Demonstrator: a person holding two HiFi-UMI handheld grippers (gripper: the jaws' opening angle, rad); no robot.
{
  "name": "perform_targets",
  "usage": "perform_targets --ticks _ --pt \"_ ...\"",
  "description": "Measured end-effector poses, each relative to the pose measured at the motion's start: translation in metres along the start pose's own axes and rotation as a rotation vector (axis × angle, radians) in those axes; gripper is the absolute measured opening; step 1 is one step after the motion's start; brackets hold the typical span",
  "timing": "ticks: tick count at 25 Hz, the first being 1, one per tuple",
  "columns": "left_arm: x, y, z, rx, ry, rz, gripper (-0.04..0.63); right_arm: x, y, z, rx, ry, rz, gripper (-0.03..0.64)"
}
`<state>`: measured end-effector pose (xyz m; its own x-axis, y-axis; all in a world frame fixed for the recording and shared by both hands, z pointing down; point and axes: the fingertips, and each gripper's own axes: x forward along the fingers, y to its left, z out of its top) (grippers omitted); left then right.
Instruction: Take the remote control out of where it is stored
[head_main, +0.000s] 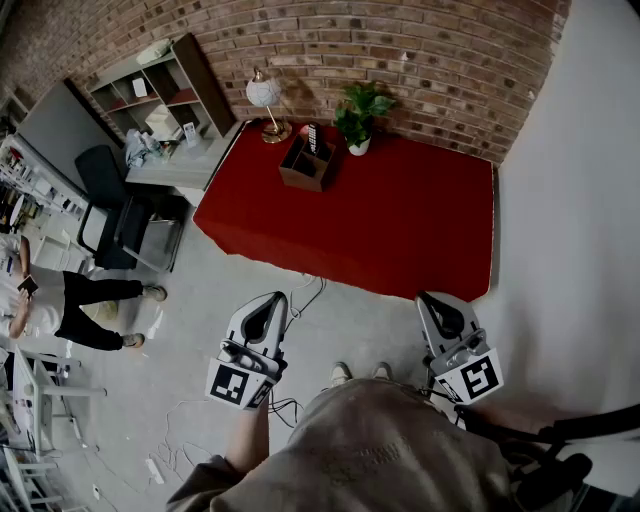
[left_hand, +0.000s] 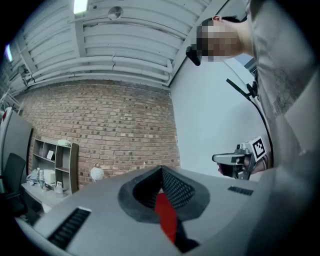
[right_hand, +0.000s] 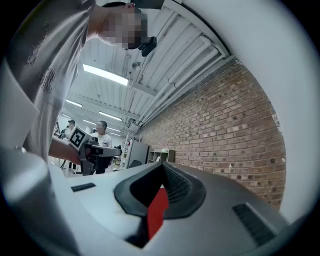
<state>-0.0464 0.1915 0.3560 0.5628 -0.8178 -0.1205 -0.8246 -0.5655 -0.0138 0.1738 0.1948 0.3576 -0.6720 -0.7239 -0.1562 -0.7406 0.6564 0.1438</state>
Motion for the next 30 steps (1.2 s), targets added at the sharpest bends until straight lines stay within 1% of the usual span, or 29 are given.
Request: perform_targets --ticks 3,6,14,18,23,27,30 --pt "0.002 -0.004 0.001 0.007 -0.013 -0.008 -0.002 0.000 0.000 0.000 -0.016 -0.002 0.010 0.012" --pt "0.004 -0.009 -0.002 0.006 -0.007 -0.015 -0.002 -0.002 -0.002 -0.001 -0.019 -0.002 0.011 0.012" --pt "0.002 -0.015 -0.002 0.000 0.012 -0.014 -0.002 -0.008 -0.007 -0.001 0.041 -0.001 -0.012 0.012" --pt "0.001 -0.019 -0.003 0.009 0.014 -0.015 -0.002 -0.011 -0.009 -0.002 0.045 0.002 -0.009 0.012" --pt "0.001 -0.025 -0.005 -0.004 0.030 -0.017 -0.002 -0.014 -0.009 -0.002 0.052 0.009 -0.002 0.012" --pt "0.002 -0.027 -0.007 0.006 0.038 -0.006 -0.002 -0.017 -0.009 -0.004 0.053 0.012 0.004 0.012" --pt "0.004 -0.031 -0.008 0.003 0.031 -0.012 -0.002 -0.019 -0.011 -0.006 0.055 0.016 0.007 0.012"
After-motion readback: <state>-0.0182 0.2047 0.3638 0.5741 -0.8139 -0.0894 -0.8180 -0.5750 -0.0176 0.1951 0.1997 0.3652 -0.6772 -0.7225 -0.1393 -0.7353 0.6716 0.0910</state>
